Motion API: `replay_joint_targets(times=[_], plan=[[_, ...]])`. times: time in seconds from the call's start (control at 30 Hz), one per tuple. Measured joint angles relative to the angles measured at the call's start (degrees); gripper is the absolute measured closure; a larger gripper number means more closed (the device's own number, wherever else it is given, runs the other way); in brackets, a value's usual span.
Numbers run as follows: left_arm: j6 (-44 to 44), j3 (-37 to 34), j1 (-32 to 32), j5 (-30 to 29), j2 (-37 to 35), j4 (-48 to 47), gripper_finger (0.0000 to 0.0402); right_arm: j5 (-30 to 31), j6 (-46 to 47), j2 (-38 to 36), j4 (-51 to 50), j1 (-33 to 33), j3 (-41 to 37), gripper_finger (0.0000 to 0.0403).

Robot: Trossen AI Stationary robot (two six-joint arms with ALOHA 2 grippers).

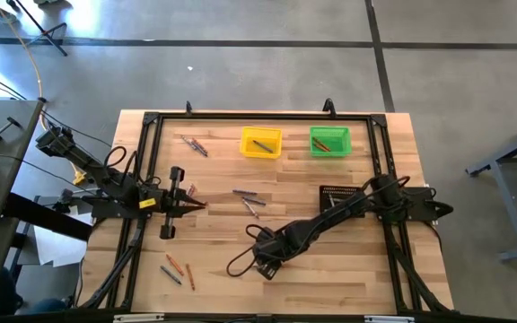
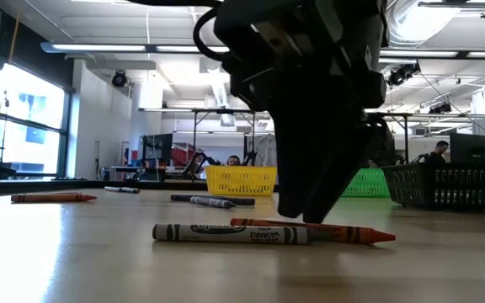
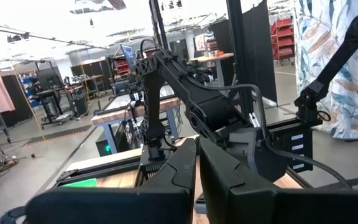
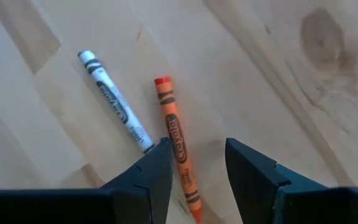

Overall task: Sort crayons
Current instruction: Put the orange crayon into the green bin

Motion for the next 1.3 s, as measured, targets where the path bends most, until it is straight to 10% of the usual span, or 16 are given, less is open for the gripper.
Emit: replay_joint_targets(times=[1.3], plan=[[-2.95,0.0,-0.02,0.02,0.0,-1.78,0.0392,5.14,9.33,2.06,-1.24,3.31,0.11,0.0261]])
